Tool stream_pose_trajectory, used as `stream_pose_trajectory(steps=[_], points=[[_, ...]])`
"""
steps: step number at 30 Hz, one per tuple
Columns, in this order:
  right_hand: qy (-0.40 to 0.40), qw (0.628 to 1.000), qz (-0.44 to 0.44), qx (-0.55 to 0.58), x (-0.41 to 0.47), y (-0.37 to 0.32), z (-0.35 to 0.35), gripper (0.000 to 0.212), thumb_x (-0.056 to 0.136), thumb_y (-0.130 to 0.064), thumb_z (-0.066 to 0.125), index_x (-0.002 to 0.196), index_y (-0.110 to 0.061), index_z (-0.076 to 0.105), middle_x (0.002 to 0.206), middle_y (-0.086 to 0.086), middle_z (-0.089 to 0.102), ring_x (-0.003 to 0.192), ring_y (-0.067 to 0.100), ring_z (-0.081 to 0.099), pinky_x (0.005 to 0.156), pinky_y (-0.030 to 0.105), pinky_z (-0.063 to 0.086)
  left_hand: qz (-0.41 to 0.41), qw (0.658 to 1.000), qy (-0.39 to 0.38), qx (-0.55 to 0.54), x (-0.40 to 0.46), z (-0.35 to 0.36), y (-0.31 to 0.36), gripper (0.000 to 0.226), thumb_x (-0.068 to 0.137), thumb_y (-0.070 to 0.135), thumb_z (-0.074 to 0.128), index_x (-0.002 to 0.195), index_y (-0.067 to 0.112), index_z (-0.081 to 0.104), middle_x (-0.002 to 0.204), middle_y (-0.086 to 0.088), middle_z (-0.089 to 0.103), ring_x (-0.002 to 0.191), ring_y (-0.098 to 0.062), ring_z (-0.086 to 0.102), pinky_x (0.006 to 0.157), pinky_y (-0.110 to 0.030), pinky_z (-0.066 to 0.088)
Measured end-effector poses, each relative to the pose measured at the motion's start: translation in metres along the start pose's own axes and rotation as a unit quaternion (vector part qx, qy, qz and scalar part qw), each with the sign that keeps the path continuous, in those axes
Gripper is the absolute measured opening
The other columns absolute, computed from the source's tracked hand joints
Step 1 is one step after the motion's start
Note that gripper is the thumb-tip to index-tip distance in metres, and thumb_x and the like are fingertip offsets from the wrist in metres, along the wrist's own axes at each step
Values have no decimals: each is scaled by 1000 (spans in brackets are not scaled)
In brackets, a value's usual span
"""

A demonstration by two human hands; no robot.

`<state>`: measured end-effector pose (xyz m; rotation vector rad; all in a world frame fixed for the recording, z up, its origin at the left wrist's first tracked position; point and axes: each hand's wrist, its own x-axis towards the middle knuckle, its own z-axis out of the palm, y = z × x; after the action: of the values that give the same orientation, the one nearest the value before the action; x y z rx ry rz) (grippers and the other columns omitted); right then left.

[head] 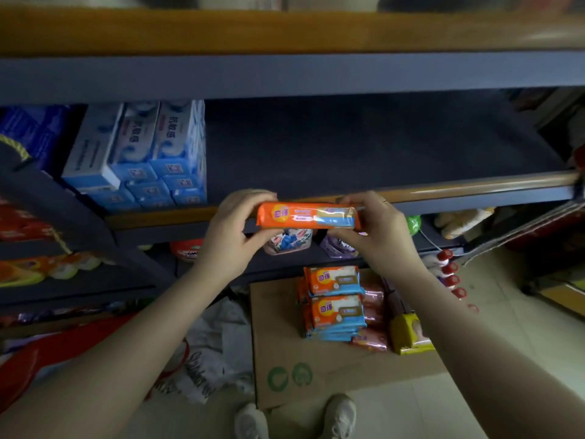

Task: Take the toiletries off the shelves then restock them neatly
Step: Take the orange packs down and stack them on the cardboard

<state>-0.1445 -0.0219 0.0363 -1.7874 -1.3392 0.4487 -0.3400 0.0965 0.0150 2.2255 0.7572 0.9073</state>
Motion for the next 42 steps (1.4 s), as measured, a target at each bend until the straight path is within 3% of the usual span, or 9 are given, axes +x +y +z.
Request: stream_pose_trajectory(steps=[4, 10, 16, 21, 24, 29, 34, 40, 42], points=[[59, 980, -145, -123, -20, -5, 3, 35, 78, -25, 71, 104, -4, 62, 103, 7, 60, 89, 5, 54, 78, 8, 44, -33, 995, -23, -96, -6, 12, -10, 46, 75, -1, 72, 113, 19, 56, 122, 8, 55, 116, -10, 52, 90, -11, 43], [67, 900, -328, -278, -27, -7, -16, 36, 84, -40, 67, 102, -9, 68, 96, 7, 68, 85, 25, 60, 70, 35, 50, -134, 938, -105, -302, -15, 36, -6, 42, 77, -2, 65, 107, 25, 56, 127, 7, 55, 120, -7, 52, 93, -20, 46], [6, 1000, -6, -8, -38, 7, -23, 34, 80, -40, 69, 105, -21, 55, 91, -8, 62, 83, 10, 61, 67, 27, 52, -284, 877, -118, -368, -32, 68, 6, 32, 79, 1, 63, 101, 22, 56, 96, 6, 66, 85, 1, 65, 72, -15, 50], [-81, 948, 284, 118, -42, 70, -19, 16, 84, -34, 66, 89, -19, 64, 90, 13, 68, 82, 21, 62, 77, 44, 51, -447, 823, -145, -321, -44, 96, 9, 13, 87, 32, 58, 92, 21, 63, 82, 2, 70, 78, -16, 65, 64, -29, 50], [-109, 903, 365, 201, -61, 87, -8, 24, 84, -15, 68, 105, -12, 58, 93, 4, 65, 83, 13, 63, 71, 20, 52, -514, 795, -161, -278, -55, 112, 8, 23, 88, 36, 59, 94, 15, 64, 83, -4, 68, 76, -18, 62, 56, -25, 46], [-187, 876, 383, 227, -95, 128, 17, 70, 77, 16, 63, 136, -7, 34, 118, 11, 55, 88, 7, 62, 74, 21, 55, -531, 814, -143, -186, -75, 145, 2, 27, 92, 30, 56, 111, 12, 60, 102, -9, 66, 82, -18, 63, 70, -28, 53], [-172, 903, 376, 119, -98, 165, 35, 70, 79, 3, 66, 138, -18, 35, 117, 4, 58, 105, 23, 60, 92, 47, 50, -518, 833, -174, -83, -91, 182, -9, 29, 95, 22, 51, 116, 4, 60, 109, -11, 65, 91, -20, 60, 72, -25, 43], [-240, 917, 318, 1, -96, 183, 34, 66, 84, -1, 59, 140, -21, 33, 118, 3, 59, 110, 23, 58, 92, 37, 50, -495, 828, -252, -78, -107, 193, -16, 19, 93, 9, 51, 106, 18, 62, 113, -8, 65, 102, -23, 61, 93, -43, 48], [-239, 919, 313, 18, -95, 183, 29, 65, 85, 1, 53, 141, -23, 31, 117, 2, 59, 106, 22, 61, 89, 36, 51, -489, 830, -259, -63, -107, 186, -7, 29, 95, 10, 47, 123, 11, 55, 123, -10, 60, 111, -23, 57, 97, -35, 45]])
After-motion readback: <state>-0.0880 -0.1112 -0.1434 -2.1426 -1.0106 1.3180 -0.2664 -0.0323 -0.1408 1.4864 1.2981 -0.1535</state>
